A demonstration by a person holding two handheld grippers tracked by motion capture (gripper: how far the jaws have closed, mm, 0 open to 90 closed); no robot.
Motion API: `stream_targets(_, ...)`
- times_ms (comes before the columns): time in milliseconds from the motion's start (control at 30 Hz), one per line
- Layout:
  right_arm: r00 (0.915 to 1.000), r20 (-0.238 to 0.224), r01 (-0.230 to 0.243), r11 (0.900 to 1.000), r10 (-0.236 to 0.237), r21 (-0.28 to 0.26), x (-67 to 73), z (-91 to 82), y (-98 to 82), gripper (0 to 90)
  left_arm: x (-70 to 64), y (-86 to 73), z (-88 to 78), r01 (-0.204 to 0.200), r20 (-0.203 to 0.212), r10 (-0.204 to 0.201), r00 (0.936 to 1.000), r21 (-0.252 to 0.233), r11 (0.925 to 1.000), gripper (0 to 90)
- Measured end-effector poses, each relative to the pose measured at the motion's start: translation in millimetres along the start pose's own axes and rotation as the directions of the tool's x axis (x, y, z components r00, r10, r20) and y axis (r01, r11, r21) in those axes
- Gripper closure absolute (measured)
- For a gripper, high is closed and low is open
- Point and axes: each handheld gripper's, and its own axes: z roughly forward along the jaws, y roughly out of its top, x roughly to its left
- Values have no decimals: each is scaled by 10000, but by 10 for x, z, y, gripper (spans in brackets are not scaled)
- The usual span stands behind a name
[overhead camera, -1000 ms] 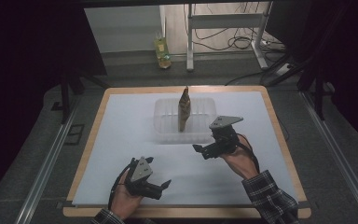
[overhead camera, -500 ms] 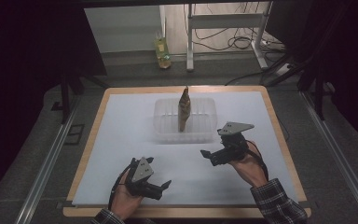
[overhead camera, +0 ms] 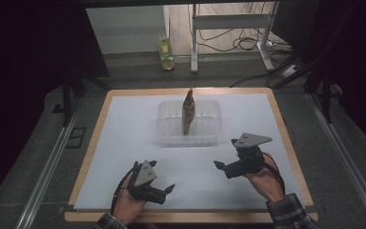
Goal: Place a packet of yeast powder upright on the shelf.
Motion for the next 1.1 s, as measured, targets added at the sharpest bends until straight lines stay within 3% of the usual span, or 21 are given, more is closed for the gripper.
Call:
stream_targets(467,9997,233,-47,9997,42,230,4,-170,-280,0,-2,-3,5,4,46,-4,10000,28,10000,0)
stream_targets(900,9982,300,-544,9967,527,597,-31,-269,-576,0,-12,-11,28,-65,120,63,9999,173,9998,0)
stream_targets(1100,9981,439,-476,9953,440,839,-4,-306,-710,0,-14,-14,36,-104,146,101,9998,250,9996,0)
